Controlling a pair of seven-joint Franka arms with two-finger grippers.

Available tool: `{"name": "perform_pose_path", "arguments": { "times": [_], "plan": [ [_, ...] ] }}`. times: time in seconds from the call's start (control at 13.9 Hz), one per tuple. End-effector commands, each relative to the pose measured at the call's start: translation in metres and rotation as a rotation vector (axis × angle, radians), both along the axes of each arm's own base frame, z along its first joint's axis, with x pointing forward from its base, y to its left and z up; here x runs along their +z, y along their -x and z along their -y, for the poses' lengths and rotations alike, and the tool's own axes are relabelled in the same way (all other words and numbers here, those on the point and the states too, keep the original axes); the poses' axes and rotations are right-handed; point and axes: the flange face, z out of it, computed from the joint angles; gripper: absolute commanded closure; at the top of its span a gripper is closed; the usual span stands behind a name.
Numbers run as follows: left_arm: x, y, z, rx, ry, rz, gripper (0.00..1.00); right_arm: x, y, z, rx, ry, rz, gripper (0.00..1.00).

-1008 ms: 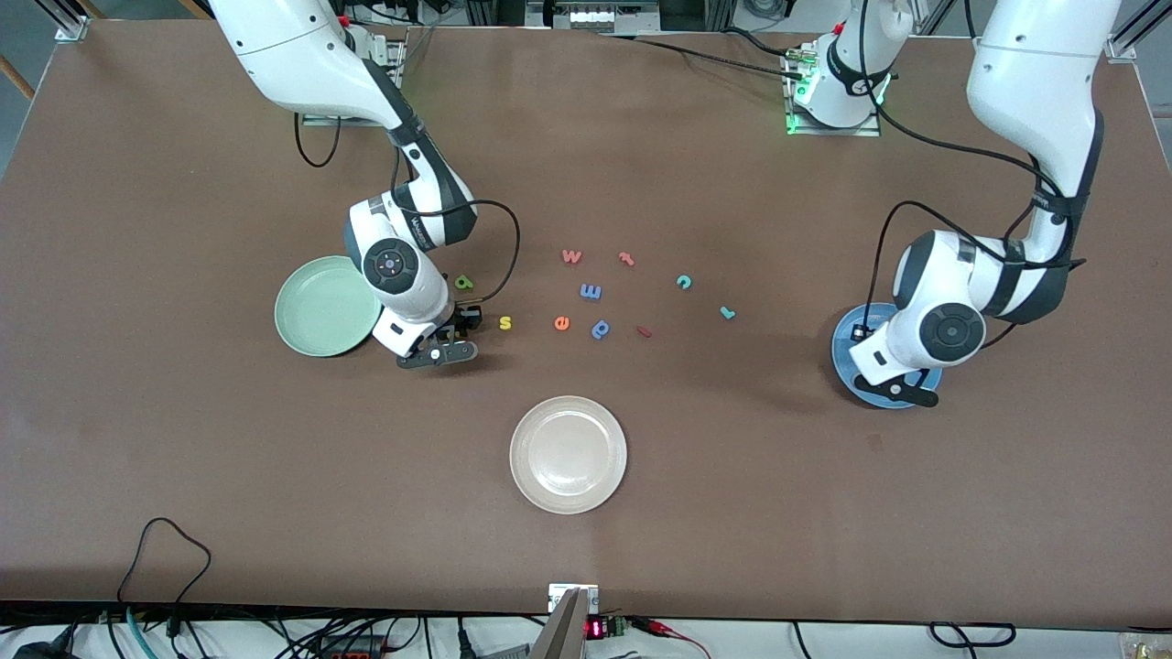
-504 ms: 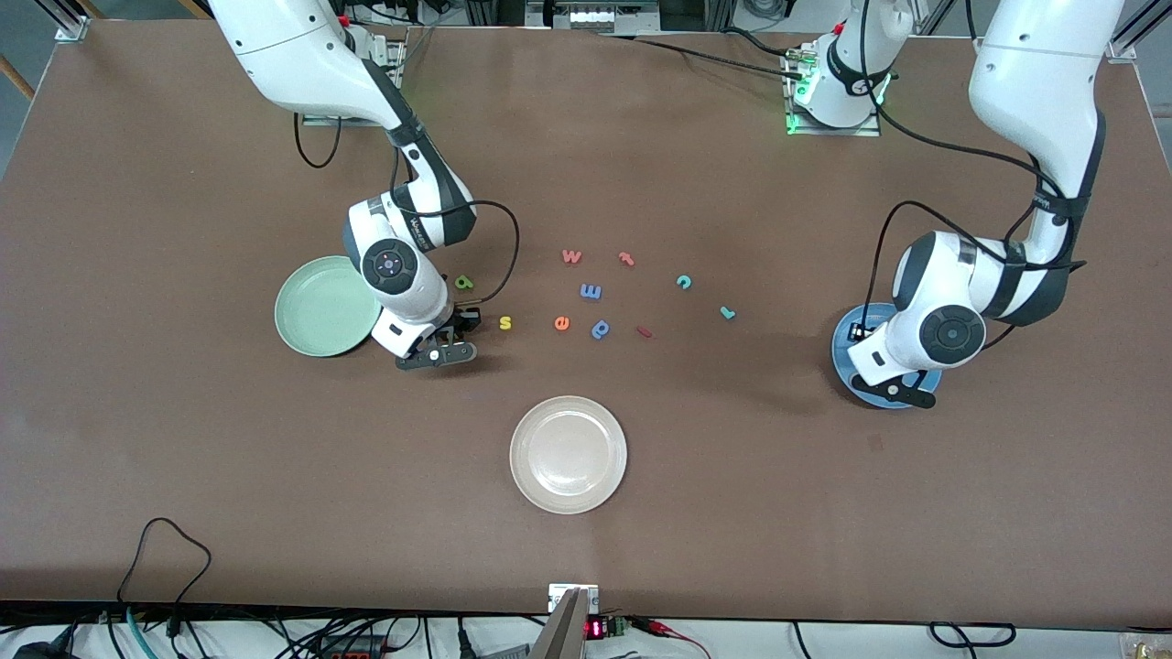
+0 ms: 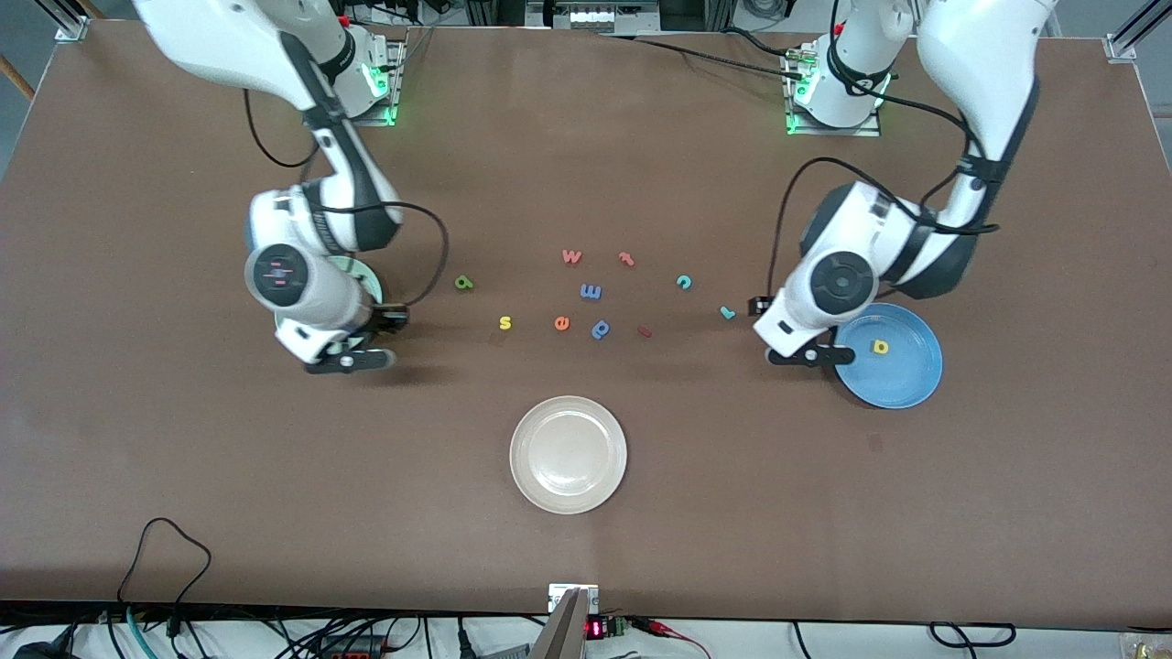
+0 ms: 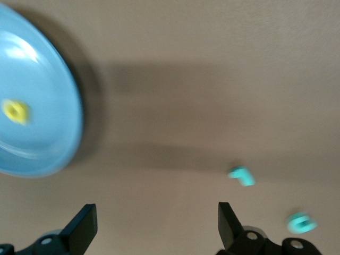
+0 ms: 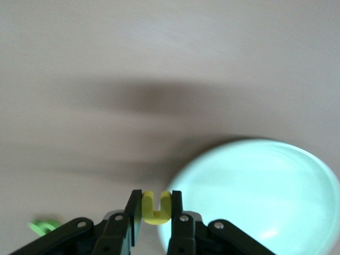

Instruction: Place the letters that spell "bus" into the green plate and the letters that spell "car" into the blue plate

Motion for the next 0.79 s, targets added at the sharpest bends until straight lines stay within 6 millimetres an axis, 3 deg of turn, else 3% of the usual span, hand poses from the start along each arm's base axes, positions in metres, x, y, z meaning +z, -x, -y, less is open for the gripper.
{"name": "perform_pose_path", "arguments": {
  "times": [0.0, 0.14, 0.22, 0.29, 0.36, 0.43, 0.65, 0.72],
  "plan": [
    [-0.031, 0.01, 0.01, 0.189, 0.021, 0.053, 0.0, -0.013, 0.03, 0.053, -0.001, 0.012, -0.051, 1.0],
    [-0.048, 0.024, 0.02, 0.245, 0.057, 0.113, 0.0, -0.023, 0.033, 0.081, -0.005, 0.039, -0.066, 0.94],
    [-0.053, 0.026, 0.021, 0.26, 0.07, 0.129, 0.0, -0.025, 0.033, 0.082, -0.006, 0.039, -0.069, 0.8],
    [-0.058, 0.028, 0.022, 0.263, 0.079, 0.135, 0.08, -0.025, 0.033, 0.083, -0.008, 0.04, -0.07, 0.45],
    [-0.063, 0.031, 0.025, 0.257, 0.08, 0.128, 0.22, -0.025, 0.033, 0.082, -0.012, 0.04, -0.067, 0.12],
    [-0.069, 0.035, 0.03, 0.249, 0.08, 0.12, 0.36, -0.023, 0.031, 0.082, -0.011, 0.039, -0.063, 0.01],
    [-0.084, 0.042, 0.042, 0.25, 0.087, 0.108, 0.5, -0.006, 0.024, 0.071, -0.01, 0.031, -0.026, 0.0],
    [-0.086, 0.043, 0.042, 0.251, 0.086, 0.107, 0.55, 0.002, 0.021, 0.055, 0.01, 0.022, -0.01, 0.0]
  ]
}}
